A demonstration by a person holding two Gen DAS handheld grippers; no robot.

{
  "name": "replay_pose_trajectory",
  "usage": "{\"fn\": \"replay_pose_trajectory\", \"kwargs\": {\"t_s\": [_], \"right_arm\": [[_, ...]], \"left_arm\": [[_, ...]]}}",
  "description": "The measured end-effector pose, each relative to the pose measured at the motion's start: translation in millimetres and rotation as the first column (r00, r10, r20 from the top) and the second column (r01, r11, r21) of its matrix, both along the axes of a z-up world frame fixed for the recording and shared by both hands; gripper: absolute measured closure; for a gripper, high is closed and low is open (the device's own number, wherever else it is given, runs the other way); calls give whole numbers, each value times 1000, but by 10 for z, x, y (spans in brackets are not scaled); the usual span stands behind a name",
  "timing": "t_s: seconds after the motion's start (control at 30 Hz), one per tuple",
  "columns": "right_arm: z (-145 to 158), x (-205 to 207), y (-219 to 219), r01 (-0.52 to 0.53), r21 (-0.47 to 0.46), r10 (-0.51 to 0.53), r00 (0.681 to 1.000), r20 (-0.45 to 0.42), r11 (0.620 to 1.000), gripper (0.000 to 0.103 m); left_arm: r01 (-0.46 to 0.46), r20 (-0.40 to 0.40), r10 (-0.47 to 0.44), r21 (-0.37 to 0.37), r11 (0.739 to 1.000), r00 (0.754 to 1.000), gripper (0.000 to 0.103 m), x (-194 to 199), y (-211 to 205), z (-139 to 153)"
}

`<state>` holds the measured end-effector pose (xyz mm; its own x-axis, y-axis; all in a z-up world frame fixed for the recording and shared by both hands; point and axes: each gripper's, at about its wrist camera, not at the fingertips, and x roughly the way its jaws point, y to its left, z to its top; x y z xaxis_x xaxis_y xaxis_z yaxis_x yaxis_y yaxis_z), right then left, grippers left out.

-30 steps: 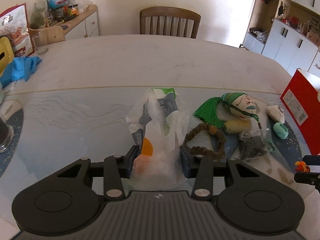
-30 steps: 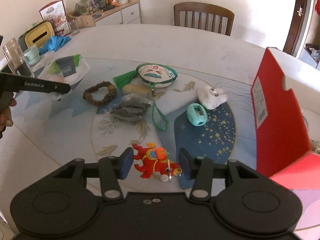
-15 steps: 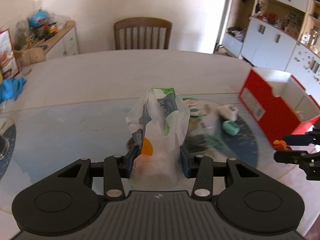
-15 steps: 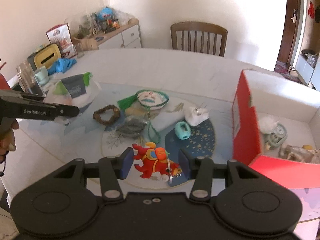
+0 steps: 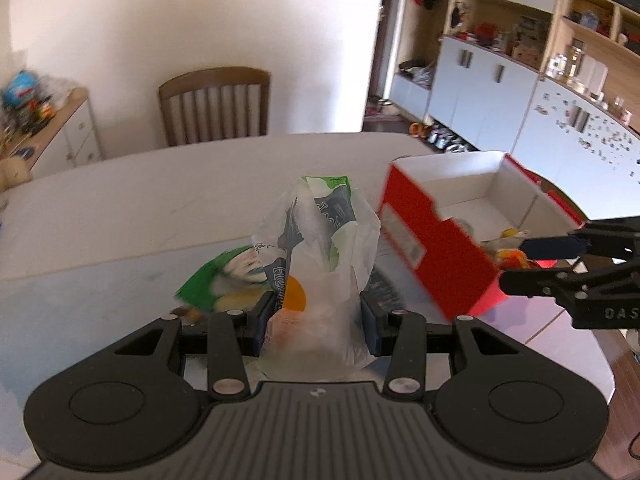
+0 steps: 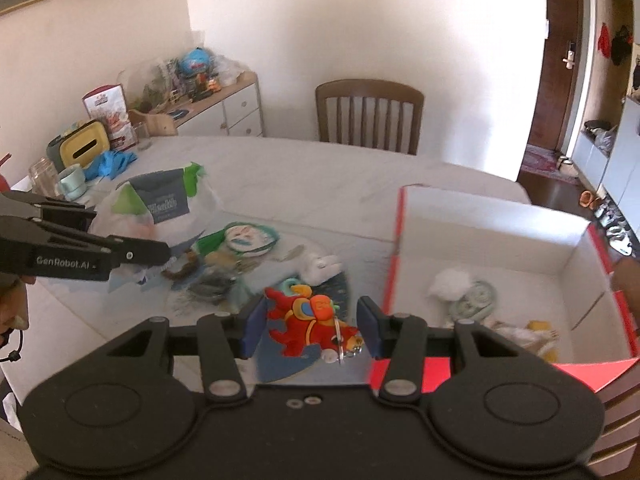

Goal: Organize objects
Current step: 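Carry the bag with left tool while right tool carries the orange toy into red box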

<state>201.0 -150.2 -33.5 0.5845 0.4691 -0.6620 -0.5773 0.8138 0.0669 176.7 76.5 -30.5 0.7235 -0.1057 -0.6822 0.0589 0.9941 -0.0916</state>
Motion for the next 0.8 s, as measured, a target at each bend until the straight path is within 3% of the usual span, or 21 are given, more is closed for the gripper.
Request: {"fn": "replay_pose_trajectory", "kwargs": {"t_s": [0.4,0.8], "right_arm": [[71,327,-628,44,-11,-44,998,43,999,55],[-19,812,-1274,117,-14,-117,993,30,993,55]], "left_arm": [[109,16,-110,22,994,994,60,453,-847,121],[185,-15,-184,61,981,983,60,993,-1564,81]]}}
